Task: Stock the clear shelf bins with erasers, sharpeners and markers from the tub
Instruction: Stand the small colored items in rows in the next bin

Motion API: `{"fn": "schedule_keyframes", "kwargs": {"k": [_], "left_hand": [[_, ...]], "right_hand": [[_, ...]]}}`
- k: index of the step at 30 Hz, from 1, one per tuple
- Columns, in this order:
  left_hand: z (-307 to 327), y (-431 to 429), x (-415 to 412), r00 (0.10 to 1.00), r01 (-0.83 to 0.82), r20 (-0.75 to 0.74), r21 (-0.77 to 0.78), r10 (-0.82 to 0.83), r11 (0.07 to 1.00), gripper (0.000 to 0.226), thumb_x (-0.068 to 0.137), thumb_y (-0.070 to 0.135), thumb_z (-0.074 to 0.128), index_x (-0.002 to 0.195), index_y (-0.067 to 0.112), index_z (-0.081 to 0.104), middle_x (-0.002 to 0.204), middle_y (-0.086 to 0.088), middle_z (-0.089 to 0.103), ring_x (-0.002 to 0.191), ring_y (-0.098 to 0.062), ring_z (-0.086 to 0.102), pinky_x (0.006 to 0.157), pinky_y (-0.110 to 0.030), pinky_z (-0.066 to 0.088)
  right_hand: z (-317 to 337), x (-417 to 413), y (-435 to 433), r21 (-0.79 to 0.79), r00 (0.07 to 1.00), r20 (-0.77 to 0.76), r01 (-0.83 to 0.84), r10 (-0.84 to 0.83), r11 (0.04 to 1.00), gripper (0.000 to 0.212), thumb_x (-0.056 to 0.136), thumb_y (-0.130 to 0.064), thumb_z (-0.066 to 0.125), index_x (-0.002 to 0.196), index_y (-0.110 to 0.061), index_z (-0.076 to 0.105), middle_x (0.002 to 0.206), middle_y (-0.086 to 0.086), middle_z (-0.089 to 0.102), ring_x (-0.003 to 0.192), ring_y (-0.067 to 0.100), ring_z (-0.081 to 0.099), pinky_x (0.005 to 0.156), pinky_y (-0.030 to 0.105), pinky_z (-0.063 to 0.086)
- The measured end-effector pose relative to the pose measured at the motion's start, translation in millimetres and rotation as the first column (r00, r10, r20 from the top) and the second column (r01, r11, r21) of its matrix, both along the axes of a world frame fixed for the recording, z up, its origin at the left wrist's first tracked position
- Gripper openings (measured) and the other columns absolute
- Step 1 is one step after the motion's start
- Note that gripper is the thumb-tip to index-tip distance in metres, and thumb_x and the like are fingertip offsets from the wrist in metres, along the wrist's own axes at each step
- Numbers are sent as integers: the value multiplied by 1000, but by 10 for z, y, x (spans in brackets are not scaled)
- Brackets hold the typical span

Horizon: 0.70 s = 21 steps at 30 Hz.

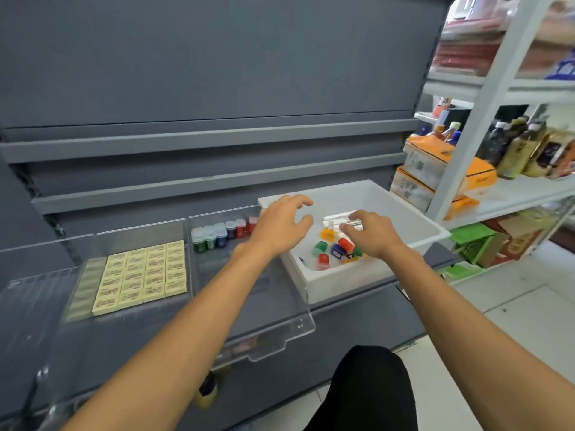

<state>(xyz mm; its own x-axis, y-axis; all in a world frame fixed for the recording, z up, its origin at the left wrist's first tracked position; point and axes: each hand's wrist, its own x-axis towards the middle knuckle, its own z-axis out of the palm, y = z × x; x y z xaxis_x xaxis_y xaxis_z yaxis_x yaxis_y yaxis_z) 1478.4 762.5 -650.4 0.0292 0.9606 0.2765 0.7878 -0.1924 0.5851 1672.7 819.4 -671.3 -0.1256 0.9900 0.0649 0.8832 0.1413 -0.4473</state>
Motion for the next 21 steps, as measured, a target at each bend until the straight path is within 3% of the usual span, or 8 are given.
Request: {"fn": "schedule_keyframes", "kwargs": {"k": [5,9,14,18,21], "left_hand": [[-107,347,285,975,129,-152,-208,-163,970,40,98,31,55,137,24,50,136,-7,50,126,-27,49,108,-44,38],[-201,682,504,933,231,-149,-452,-328,862,54,95,35,62,144,24,42,145,-6,41,126,-26,48,104,-34,42],[-506,1119,824,859,259,-280,-485,-429,836,65,87,47,66,145,32,40,142,-3,43,126,-26,44,106,-46,42],[-741,1285,973,796,337,-272,-543,-541,769,76,71,65,46,141,36,46,135,1,53,113,-23,49,100,-45,47],[-817,1343,981,789,348,-279,-532,-547,772,58,73,65,49,126,41,51,125,7,55,109,-20,46,97,-43,46]], "right_hand": [[-117,259,263,-14,995,92,-26,27,1000,44,99,-40,45,137,-20,51,141,10,51,128,34,43,106,43,36],[-225,428,497,91,997,70,7,-13,996,38,102,-32,37,130,-16,57,129,15,59,120,36,47,100,44,41],[-354,462,753,128,998,51,39,-46,991,42,103,-36,32,128,-14,58,127,15,59,118,35,47,98,45,40],[-425,453,845,122,997,59,45,-53,992,44,104,-38,29,127,-14,57,127,15,57,119,34,45,99,44,37],[-455,453,899,86,995,89,27,-34,996,45,103,-41,27,120,-14,59,124,15,57,119,37,45,100,46,35]]}}
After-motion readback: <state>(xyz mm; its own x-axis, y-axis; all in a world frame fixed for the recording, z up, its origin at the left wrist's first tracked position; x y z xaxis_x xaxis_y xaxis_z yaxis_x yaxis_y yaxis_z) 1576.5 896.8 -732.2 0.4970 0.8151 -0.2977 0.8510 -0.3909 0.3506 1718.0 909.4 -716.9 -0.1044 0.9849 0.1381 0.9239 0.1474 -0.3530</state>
